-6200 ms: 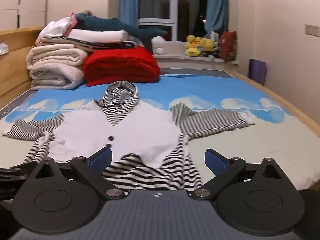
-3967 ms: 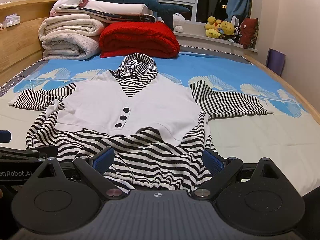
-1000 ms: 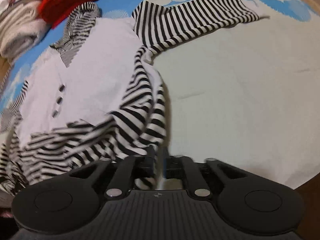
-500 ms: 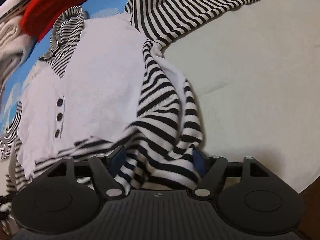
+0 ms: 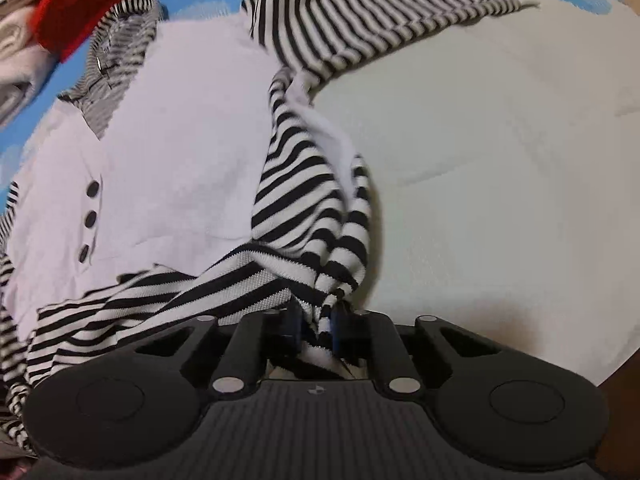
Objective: Fold small clothes
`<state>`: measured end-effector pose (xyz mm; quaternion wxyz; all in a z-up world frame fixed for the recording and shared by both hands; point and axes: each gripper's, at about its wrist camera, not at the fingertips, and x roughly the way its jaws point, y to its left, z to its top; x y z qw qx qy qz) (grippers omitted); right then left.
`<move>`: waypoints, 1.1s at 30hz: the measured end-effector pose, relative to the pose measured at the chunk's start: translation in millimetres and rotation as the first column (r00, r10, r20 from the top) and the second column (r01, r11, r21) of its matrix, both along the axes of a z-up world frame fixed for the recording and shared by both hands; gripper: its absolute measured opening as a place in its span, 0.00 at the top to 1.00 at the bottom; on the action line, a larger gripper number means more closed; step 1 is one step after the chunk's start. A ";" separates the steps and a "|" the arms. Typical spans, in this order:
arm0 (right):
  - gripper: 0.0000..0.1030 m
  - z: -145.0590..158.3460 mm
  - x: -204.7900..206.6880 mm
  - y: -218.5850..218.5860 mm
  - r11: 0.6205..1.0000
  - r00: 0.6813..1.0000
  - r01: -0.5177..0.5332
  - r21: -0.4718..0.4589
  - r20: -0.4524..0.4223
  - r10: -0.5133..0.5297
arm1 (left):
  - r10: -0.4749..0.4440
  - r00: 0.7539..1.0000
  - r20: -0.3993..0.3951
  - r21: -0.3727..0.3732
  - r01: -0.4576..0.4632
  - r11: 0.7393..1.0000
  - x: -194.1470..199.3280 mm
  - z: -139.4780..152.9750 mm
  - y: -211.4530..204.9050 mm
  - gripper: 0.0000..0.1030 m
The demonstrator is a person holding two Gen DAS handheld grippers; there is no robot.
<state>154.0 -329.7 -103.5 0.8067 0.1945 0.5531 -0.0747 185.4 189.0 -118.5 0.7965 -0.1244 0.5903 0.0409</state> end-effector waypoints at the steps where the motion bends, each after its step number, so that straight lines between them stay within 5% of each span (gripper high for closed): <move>1: 0.90 5.4 -5.4 -8.3 1.000 1.000 0.002 0.017 0.014 -0.002 | -0.018 1.000 0.020 -0.003 0.018 1.000 -3.4 4.8 -0.9 0.93; 5: 0.90 19.3 -22.1 -28.7 0.991 0.998 -0.049 0.123 0.050 0.043 | -0.057 0.992 0.109 -0.035 0.061 0.998 -20.8 28.5 3.4 0.94; 10: 0.89 10.9 -21.5 -12.7 0.979 0.984 -0.178 0.100 -0.009 0.180 | -0.045 0.999 0.005 0.051 0.045 0.998 -24.4 17.0 12.7 0.93; 14: 0.70 14.4 -8.9 -4.5 0.988 0.988 -0.152 -0.028 -0.035 0.151 | -0.015 0.999 0.049 0.045 0.013 0.999 -20.6 27.5 11.0 0.66; 19: 0.57 42.0 -4.0 2.8 0.984 0.976 -0.147 -0.103 0.143 0.161 | -0.060 0.972 0.226 0.105 0.036 0.994 -22.5 53.9 -6.3 0.62; 24: 0.51 47.7 5.6 29.1 0.956 0.929 -0.285 -0.075 0.224 0.294 | -0.116 0.972 0.202 0.083 0.101 0.991 -14.1 45.0 -21.6 0.62; 26: 0.46 39.2 6.0 41.3 0.939 0.920 -0.338 -0.066 0.188 0.344 | -0.162 0.980 0.117 0.107 0.150 0.983 -12.0 30.6 -28.9 0.62; 29: 0.41 5.6 13.7 59.6 0.892 0.900 -0.436 -0.122 -0.028 0.436 | -0.190 0.981 -0.035 0.169 0.193 0.967 -10.8 4.0 -33.9 0.62; 31: 0.42 -8.9 14.3 64.0 0.870 0.884 -0.466 -0.159 -0.121 0.451 | -0.185 0.982 -0.046 0.198 0.190 0.962 -9.2 3.0 -33.8 0.59; 33: 0.42 -7.1 16.7 65.7 0.866 0.882 -0.470 -0.169 -0.112 0.457 | -0.146 0.989 0.006 0.172 0.143 0.975 -8.1 14.1 -27.6 0.55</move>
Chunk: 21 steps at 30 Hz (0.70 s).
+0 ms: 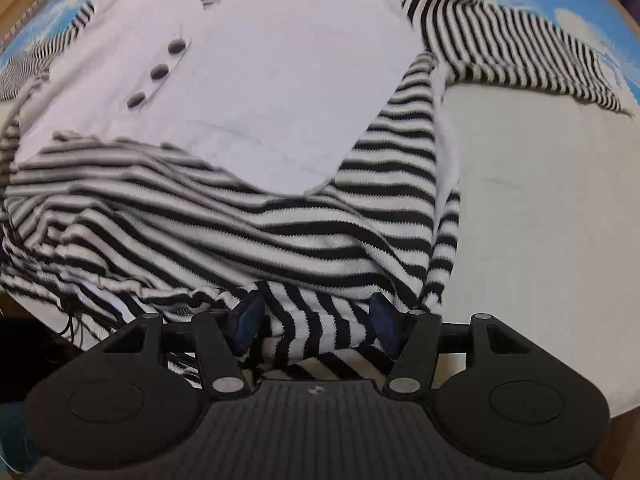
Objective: Fold small clothes
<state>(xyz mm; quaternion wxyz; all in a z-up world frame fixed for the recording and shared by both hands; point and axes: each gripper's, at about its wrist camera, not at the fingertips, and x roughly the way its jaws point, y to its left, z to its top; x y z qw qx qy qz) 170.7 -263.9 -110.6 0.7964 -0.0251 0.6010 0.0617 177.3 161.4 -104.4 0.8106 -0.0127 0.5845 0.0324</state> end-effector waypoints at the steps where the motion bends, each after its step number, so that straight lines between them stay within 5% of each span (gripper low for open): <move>1: 0.42 3.5 1.3 -0.4 1.000 1.000 0.004 0.005 0.017 -0.004 | 0.026 0.999 0.044 -0.025 -0.025 0.999 0.3 8.3 3.9 0.51; 3: 0.42 13.2 1.7 -2.9 0.999 0.998 0.033 0.022 0.060 -0.035 | 0.067 0.990 0.126 -0.033 -0.064 0.997 0.5 22.1 8.6 0.31; 4: 0.42 19.5 -1.6 -2.0 0.998 0.995 0.048 0.033 0.089 -0.051 | 0.080 0.984 0.158 -0.021 -0.077 0.997 1.0 27.4 9.1 0.29; 7: 0.42 35.3 0.4 -5.4 0.994 0.978 0.088 0.067 0.183 -0.099 | 0.102 0.973 0.205 0.011 -0.107 0.994 8.3 35.0 7.1 0.29; 18: 0.44 72.4 2.1 -4.4 0.974 0.870 0.213 0.074 0.439 -0.224 | 0.145 0.954 0.264 -0.053 -0.136 0.989 15.3 47.3 0.3 0.25; 21: 0.54 78.0 4.7 0.9 0.968 0.842 0.239 0.074 0.481 -0.245 | 0.134 0.952 0.276 -0.048 -0.125 0.991 18.1 49.1 -5.1 0.25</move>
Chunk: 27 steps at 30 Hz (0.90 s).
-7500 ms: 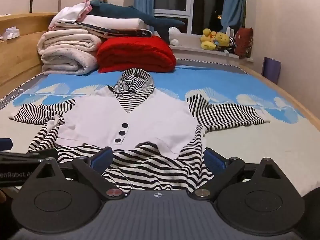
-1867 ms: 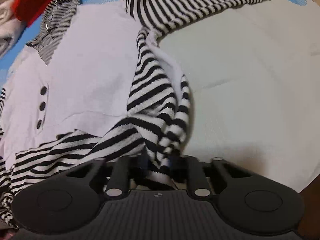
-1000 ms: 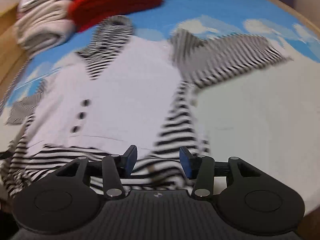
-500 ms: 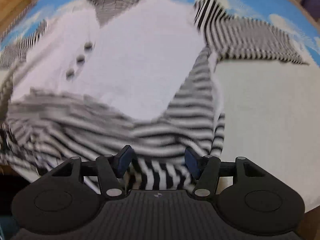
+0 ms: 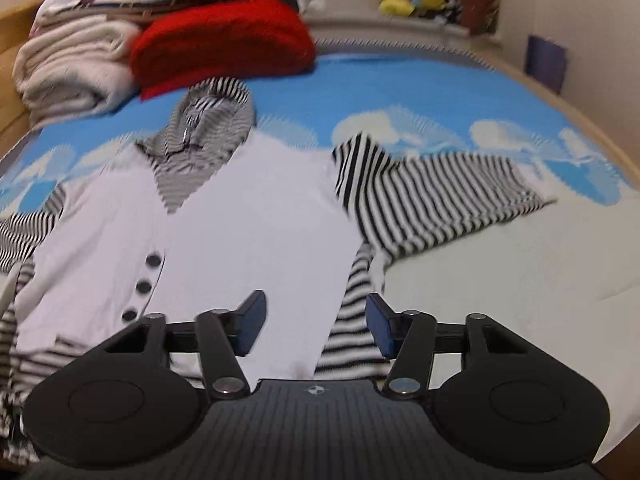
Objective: Fold small clothes
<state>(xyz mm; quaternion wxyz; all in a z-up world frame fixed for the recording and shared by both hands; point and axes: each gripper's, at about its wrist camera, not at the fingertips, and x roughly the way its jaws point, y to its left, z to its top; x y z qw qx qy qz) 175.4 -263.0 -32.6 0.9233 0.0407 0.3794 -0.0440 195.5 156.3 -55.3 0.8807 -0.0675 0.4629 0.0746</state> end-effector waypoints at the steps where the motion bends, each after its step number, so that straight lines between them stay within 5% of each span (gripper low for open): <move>1: 0.58 1.3 1.5 1.5 1.000 1.000 0.005 0.005 0.012 -0.005 | -0.004 1.000 0.006 0.002 0.004 1.000 1.1 0.9 -2.2 0.25; 10: 0.67 17.0 10.2 15.4 1.000 0.994 0.020 0.017 0.104 -0.022 | -0.006 0.996 0.093 0.044 0.002 0.999 12.1 11.8 -9.8 0.27; 14: 0.69 19.9 12.7 17.9 0.999 0.994 0.018 0.042 0.111 -0.023 | -0.056 0.992 0.113 0.126 0.041 0.991 43.8 17.9 -13.8 0.28; 18: 0.69 23.5 11.8 18.5 1.000 0.991 0.001 0.010 0.130 -0.003 | -0.005 0.984 0.181 0.178 -0.028 0.984 84.7 17.3 6.5 0.28; 21: 0.69 26.5 12.0 15.4 1.000 0.991 0.003 -0.019 0.137 -0.001 | 0.087 0.970 0.227 0.131 -0.119 0.984 96.9 -3.3 41.5 0.28; 24: 0.69 28.2 13.5 12.8 0.999 0.993 0.002 -0.032 0.117 0.002 | 0.179 0.979 0.101 0.041 -0.184 0.982 114.7 -29.5 80.2 0.28; 27: 0.64 24.1 21.6 14.3 0.998 0.999 -0.027 -0.049 0.033 0.029 | 0.207 0.973 0.098 0.009 -0.209 0.978 124.0 -38.0 99.5 0.29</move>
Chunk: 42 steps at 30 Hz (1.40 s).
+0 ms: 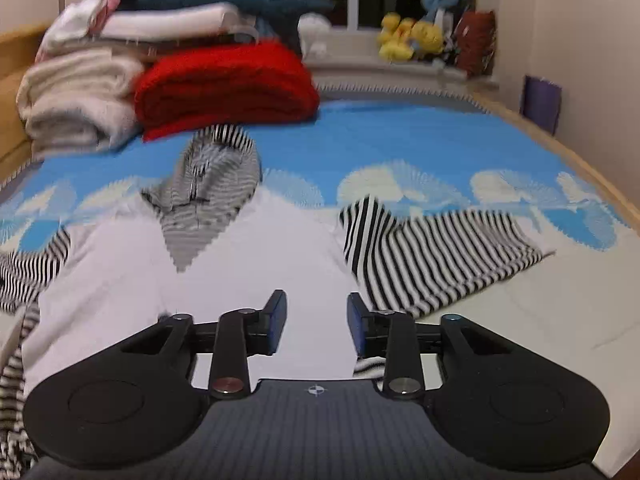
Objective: Fold small clothes
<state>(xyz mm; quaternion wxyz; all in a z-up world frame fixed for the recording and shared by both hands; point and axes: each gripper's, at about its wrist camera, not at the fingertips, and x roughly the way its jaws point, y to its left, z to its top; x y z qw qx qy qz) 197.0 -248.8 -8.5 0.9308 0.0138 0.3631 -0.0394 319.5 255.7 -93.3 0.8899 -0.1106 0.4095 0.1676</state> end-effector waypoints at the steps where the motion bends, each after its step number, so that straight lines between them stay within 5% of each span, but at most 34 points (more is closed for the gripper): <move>1: 0.64 -2.0 3.4 1.5 1.000 0.999 -0.012 -0.012 -0.030 0.012 | -0.015 1.000 -0.004 0.009 0.015 1.000 2.8 -1.7 2.0 0.29; 5: 0.64 4.2 32.0 16.7 0.997 0.992 -0.068 -0.038 -0.107 0.064 | 0.007 0.999 0.042 0.039 -0.008 0.999 6.0 -4.3 19.6 0.29; 11: 0.63 26.5 95.8 55.2 0.986 0.987 -0.157 -0.051 0.031 0.159 | 0.178 0.980 0.087 0.021 -0.181 0.983 14.9 -18.6 68.8 0.29; 15: 0.63 -4.5 108.4 68.1 0.972 0.976 -0.200 -0.125 0.066 0.210 | 0.348 0.935 0.071 -0.021 -0.348 0.937 10.8 -30.9 106.8 0.29; 17: 0.63 -26.0 117.2 73.7 0.962 0.976 -0.219 -0.164 -0.055 0.212 | 0.412 0.910 0.056 -0.051 -0.409 0.911 8.0 -35.2 123.5 0.29; 20: 0.64 -30.7 128.3 68.5 0.968 0.968 -0.246 -0.047 -0.070 0.242 | 0.455 0.890 0.036 -0.101 -0.449 0.888 10.1 -43.3 139.0 0.29; 22: 0.64 -29.7 132.6 66.4 0.967 0.967 -0.252 -0.026 -0.052 0.250 | 0.453 0.890 0.054 -0.078 -0.448 0.890 13.8 -44.4 138.9 0.39; 24: 0.64 -31.2 137.2 63.4 0.968 0.969 -0.245 -0.043 -0.053 0.243 | 0.419 0.907 0.047 -0.055 -0.417 0.907 19.1 -43.2 136.0 0.89; 29: 0.82 -37.6 141.3 44.9 0.976 0.974 -0.217 0.028 -0.063 0.218 | 0.376 0.920 0.112 -0.030 -0.375 0.927 23.4 -10.4 115.2 0.95; 34: 0.83 -32.1 137.3 30.5 0.980 0.979 -0.195 0.049 -0.048 0.197 | 0.100 0.948 0.303 -0.005 -0.103 0.995 22.7 68.2 21.5 0.96; 37: 0.83 -30.5 137.1 14.3 0.987 0.988 -0.143 0.077 -0.052 0.147 | -0.143 0.915 0.376 -0.012 0.160 0.987 16.5 105.8 -64.2 0.96; 40: 0.82 -31.1 137.0 -3.9 0.987 0.994 -0.079 0.143 -0.064 0.089 | -0.403 0.845 0.351 -0.089 0.459 0.884 11.8 111.4 -149.7 0.93; 42: 0.82 -31.7 135.3 -15.1 0.980 0.997 -0.043 0.195 -0.059 0.056 | -0.559 0.770 0.308 -0.173 0.623 0.763 12.0 99.5 -190.9 0.79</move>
